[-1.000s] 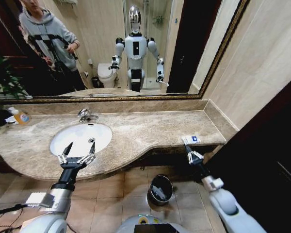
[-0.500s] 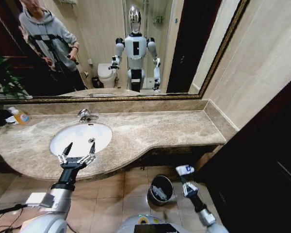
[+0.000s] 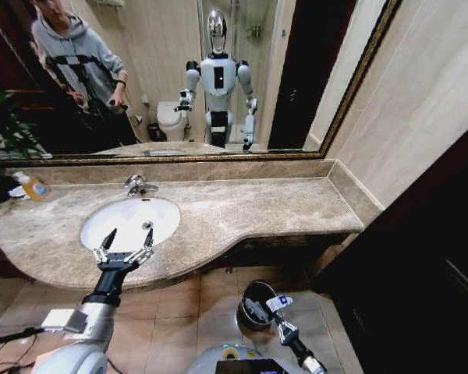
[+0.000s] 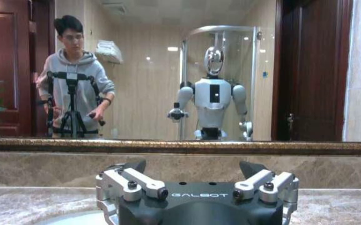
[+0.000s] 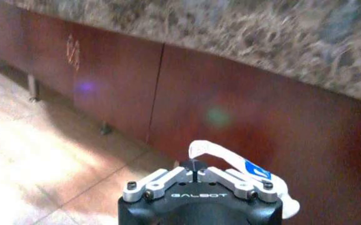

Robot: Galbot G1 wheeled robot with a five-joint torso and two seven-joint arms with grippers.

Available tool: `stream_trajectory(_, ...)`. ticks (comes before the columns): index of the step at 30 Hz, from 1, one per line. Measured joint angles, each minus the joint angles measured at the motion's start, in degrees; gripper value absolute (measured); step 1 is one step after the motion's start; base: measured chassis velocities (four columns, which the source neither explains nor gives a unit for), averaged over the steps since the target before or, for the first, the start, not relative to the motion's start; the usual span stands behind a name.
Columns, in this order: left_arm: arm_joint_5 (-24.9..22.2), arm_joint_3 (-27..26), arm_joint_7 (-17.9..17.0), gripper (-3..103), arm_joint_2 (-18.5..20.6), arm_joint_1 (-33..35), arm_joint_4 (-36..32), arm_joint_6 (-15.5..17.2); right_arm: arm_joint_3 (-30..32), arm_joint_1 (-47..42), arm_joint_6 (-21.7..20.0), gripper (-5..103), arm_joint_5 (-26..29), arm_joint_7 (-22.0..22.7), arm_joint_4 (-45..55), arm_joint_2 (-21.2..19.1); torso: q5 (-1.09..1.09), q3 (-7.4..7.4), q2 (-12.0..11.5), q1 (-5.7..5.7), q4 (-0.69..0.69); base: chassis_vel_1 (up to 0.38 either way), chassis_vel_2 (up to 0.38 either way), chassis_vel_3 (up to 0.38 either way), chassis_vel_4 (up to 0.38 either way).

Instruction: Pick up the trash from the sink and place it in the trash bin.

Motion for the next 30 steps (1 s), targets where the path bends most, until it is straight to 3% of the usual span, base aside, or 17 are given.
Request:
stream_trajectory(9,0.0,0.0,0.0,100,0.0,0.0,0.0,0.0,-0.74,8.23,-6.3,0,-0.82,-4.68,-9.63,3.6,-0.02,0.0,0.0,0.0,0.0,0.0,0.0,0.0,0.0)
stream_trajectory(11,0.0,0.0,0.0,100,0.0,0.0,0.0,0.0,-0.54,9.66,-10.42,0,-0.68,-7.5,-9.88,4.67,0.01,0.0,0.0,0.01,0.01,0.0,0.0,0.0,0.0)
stream_trajectory(13,0.0,0.0,0.0,100,0.0,0.0,0.0,0.0,-0.5,9.81,-11.37,0,-0.67,-8.27,-9.74,4.74,0.0,0.0,0.0,0.01,0.01,0.0,0.0,0.0,0.0)
stream_trajectory(16,0.0,0.0,0.0,100,0.0,0.0,0.0,0.0,-0.53,10.69,-17.78,0,-1.03,-12.79,-9.47,4.92,-0.02,0.0,0.0,0.0,0.0,0.0,0.0,0.0,0.0)
stream_trajectory(27,0.0,0.0,0.0,100,0.0,0.0,0.0,0.0,-0.41,12.77,-22.09,-3,-1.17,-12.81,-12.76,6.04,0.0,0.0,0.0,0.0,0.0,0.0,0.0,0.0,0.0)
stream_trajectory(28,0.0,0.0,0.0,100,0.0,0.0,0.0,0.0,-0.39,12.8,-22.69,2,-1.14,-12.81,-12.61,6.07,-0.02,0.0,0.0,0.0,0.0,0.0,0.0,0.0,0.0)
stream_trajectory(30,0.0,0.0,0.0,100,0.0,0.0,0.0,0.0,-0.37,12.8,-23.11,2,-1.11,-12.81,-12.43,6.12,-0.01,0.0,0.0,0.0,0.0,0.0,0.0,0.0,0.0)
